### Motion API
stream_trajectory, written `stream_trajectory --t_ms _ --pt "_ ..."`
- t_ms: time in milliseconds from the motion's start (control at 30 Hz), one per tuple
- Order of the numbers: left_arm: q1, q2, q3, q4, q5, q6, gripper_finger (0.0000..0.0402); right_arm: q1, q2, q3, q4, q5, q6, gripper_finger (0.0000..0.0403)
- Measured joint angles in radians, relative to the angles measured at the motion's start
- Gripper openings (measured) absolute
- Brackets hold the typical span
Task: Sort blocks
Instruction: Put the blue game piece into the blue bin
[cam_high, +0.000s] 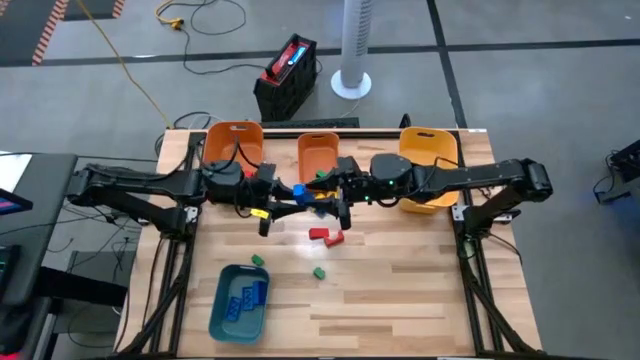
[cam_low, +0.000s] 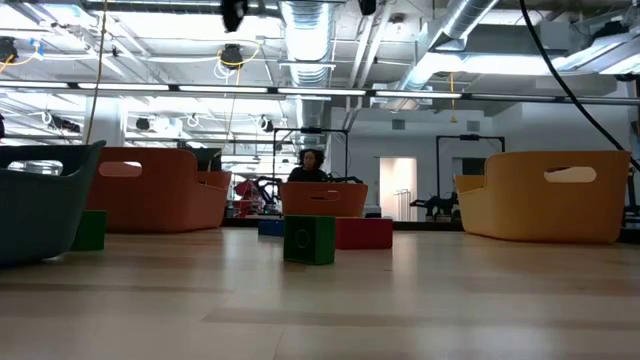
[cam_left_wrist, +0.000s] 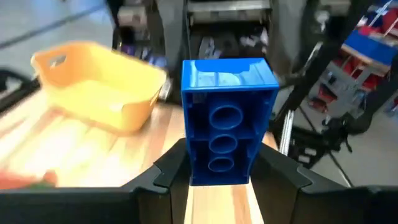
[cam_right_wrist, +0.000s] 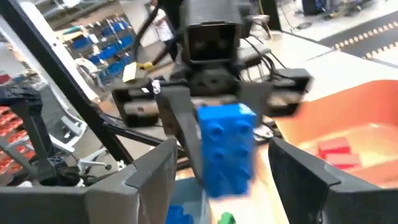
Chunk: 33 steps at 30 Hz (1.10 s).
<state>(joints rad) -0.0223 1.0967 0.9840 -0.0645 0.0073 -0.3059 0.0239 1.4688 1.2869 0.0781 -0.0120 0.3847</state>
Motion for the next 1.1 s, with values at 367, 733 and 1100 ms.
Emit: stream_trajectory --t_ms 367,733,1100 --pt "-0.142 -0.259 0.001 -0.639 0.31 -0.467 0.0136 -0.073 -0.062 0.0 -0.362 0.06 0.01 0.026" --pt "-0.532 -0.175 -0.053 -0.766 0.137 -0.758 0.0137 -0.096 0.06 0.0 -0.474 0.058 0.06 0.026" --pt "-0.587 -0.041 -0.325 -0.465 0.131 -0.846 0.0137 -0.101 0.158 0.0 -0.414 -0.072 0.085 0.026"
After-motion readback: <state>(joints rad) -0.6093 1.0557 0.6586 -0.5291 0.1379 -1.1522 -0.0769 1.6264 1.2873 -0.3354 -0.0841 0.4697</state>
